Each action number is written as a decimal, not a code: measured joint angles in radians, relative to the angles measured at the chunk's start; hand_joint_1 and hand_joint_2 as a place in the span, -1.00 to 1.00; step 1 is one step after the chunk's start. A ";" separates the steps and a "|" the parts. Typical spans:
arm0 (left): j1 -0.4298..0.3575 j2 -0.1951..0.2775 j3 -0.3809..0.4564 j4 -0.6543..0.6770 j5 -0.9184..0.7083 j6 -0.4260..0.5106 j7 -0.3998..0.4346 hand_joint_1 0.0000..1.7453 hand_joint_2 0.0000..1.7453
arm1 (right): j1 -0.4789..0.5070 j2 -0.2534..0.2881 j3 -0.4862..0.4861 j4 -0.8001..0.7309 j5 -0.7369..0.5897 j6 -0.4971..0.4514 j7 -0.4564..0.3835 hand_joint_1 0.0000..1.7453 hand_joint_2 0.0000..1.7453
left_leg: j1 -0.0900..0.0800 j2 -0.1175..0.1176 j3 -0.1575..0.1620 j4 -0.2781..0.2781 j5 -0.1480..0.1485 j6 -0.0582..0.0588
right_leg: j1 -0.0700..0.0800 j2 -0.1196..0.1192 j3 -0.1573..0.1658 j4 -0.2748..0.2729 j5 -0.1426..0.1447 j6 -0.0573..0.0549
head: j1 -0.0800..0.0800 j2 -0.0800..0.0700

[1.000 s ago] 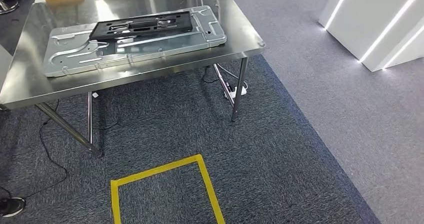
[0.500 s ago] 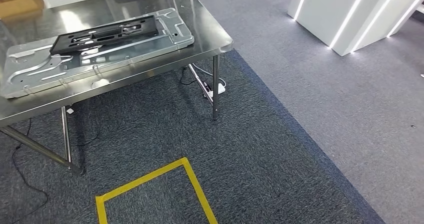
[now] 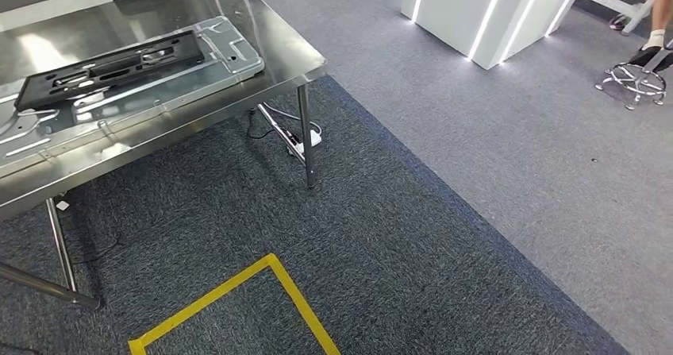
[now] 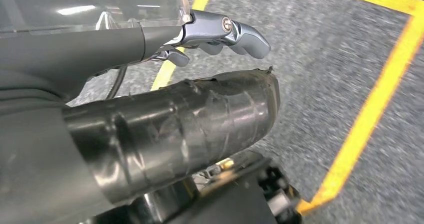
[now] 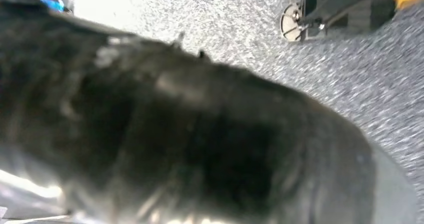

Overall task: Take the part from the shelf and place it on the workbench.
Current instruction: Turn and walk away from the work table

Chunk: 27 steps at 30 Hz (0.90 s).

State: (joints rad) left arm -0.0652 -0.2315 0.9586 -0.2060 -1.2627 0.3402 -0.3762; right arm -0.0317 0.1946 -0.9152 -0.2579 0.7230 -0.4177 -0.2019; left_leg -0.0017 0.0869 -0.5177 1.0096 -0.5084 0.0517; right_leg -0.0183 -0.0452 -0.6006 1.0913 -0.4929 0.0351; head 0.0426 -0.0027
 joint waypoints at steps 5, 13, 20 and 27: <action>-0.008 0.001 0.000 0.000 0.000 -0.011 -0.016 -1.00 -1.00 | -0.005 0.003 0.026 0.005 0.021 0.026 -0.043 -1.00 -1.00 | -0.001 0.017 0.010 0.008 -0.016 -0.027 | 0.009 0.006 0.029 -0.067 0.018 -0.026 | -0.001 0.000; 0.001 0.002 0.000 0.000 -0.001 -0.011 -0.017 -1.00 -1.00 | -0.013 0.004 0.038 0.010 0.025 0.030 -0.049 -1.00 -1.00 | 0.011 -0.084 -0.099 0.235 -0.092 -0.044 | 0.008 0.101 0.025 -0.067 0.028 -0.047 | -0.001 0.000; -0.004 0.003 0.001 0.000 -0.001 -0.011 -0.019 -1.00 -1.00 | -0.008 0.004 0.045 0.013 0.025 0.030 -0.049 -1.00 -1.00 | 0.012 -0.133 -0.009 0.010 0.006 -0.015 | 0.004 0.165 0.010 -0.062 0.035 -0.010 | -0.001 0.000; 0.001 0.005 0.002 0.000 -0.001 -0.011 -0.019 -1.00 -1.00 | -0.009 0.004 0.047 0.016 0.025 0.030 -0.049 -1.00 -1.00 | 0.008 -0.038 -0.007 -0.007 0.016 0.009 | 0.000 0.054 -0.104 0.191 -0.087 0.013 | 0.002 0.000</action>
State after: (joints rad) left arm -0.0642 -0.2268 0.9605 -0.2060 -1.2635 0.3288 -0.3956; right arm -0.0410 0.1987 -0.8679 -0.2420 0.7479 -0.3876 -0.2514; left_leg 0.0062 0.0488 -0.5247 1.0030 -0.4923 0.0603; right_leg -0.0180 0.0089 -0.7043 1.2821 -0.5798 0.0484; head 0.0448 -0.0027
